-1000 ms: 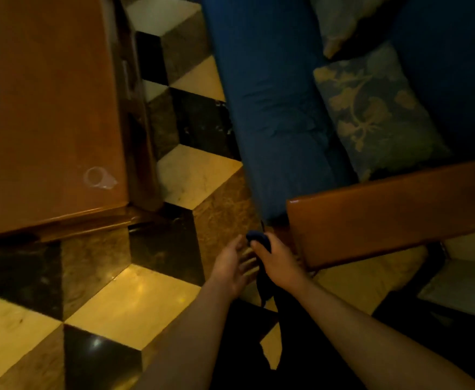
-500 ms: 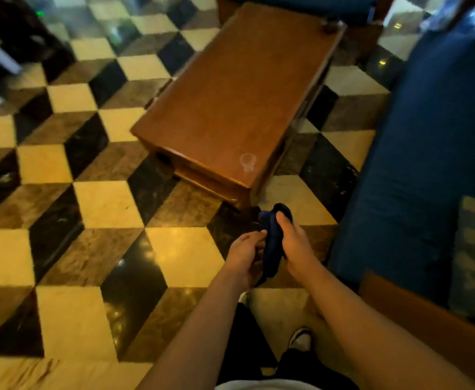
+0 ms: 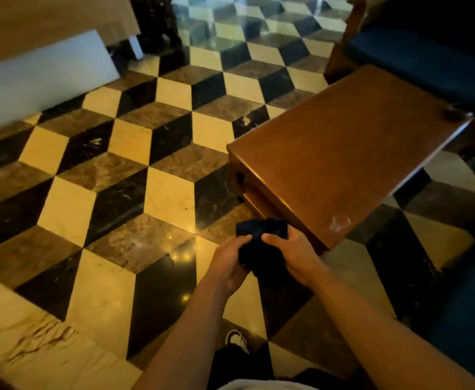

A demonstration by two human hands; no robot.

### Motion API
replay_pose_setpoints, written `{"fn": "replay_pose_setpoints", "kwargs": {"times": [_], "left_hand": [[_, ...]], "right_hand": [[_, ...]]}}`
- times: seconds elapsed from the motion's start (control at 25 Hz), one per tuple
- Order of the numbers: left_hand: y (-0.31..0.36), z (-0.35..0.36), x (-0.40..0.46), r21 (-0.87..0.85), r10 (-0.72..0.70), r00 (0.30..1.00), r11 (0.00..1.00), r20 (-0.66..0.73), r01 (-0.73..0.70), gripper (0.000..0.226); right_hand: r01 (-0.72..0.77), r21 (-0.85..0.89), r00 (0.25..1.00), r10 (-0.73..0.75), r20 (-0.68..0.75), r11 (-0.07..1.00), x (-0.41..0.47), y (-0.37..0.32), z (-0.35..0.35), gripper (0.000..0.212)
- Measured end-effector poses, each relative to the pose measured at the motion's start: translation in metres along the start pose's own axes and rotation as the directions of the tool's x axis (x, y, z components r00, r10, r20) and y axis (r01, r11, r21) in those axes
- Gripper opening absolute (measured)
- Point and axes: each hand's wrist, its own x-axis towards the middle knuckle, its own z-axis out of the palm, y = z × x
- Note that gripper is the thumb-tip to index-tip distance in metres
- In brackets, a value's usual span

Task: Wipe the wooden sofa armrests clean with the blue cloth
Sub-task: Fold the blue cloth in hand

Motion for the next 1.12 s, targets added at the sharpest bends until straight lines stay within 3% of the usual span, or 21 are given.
{"fn": "replay_pose_setpoints", "kwargs": {"times": [0.32, 0.44, 0.64, 0.8, 0.96, 1.0, 1.12], "left_hand": [[0.176, -0.049, 0.103, -0.016, 0.079, 0.977, 0.996, -0.197, -0.083, 0.035], [0.247, -0.051, 0.162, 0.120, 0.165, 0.970, 0.982, -0.179, -0.145, 0.041], [0.394, -0.050, 0.263, 0.258, 0.233, 0.947, 0.950, -0.223, -0.173, 0.035], [0.504, -0.057, 0.336, 0.253, 0.261, 0.954, 0.942, -0.150, -0.218, 0.047], [0.616, -0.058, 0.428, 0.161, 0.240, 0.971, 0.957, 0.017, -0.239, 0.008], [0.639, -0.055, 0.454, 0.185, 0.244, 0.968, 0.951, 0.053, -0.250, 0.004], [0.715, -0.036, 0.530, 0.334, 0.331, 0.940, 0.879, 0.087, -0.341, 0.019]], "right_hand": [[-0.075, 0.014, 0.997, 0.075, 0.030, 0.997, 0.163, -0.098, 0.122, 0.022], [-0.018, -0.105, 0.999, 0.021, 0.029, 0.994, 0.245, -0.140, 0.151, 0.021], [0.173, -0.250, 0.968, -0.118, 0.222, 0.953, 0.391, -0.241, 0.203, 0.027], [0.191, -0.221, 0.981, -0.176, 0.085, 0.956, 0.500, -0.323, 0.244, 0.021], [0.205, -0.238, 0.978, -0.209, 0.008, 0.949, 0.622, -0.382, 0.277, 0.026], [0.228, -0.260, 0.973, -0.232, 0.015, 0.938, 0.648, -0.393, 0.283, 0.026], [0.299, -0.396, 0.940, -0.340, -0.037, 0.868, 0.717, -0.432, 0.293, 0.022]]}}
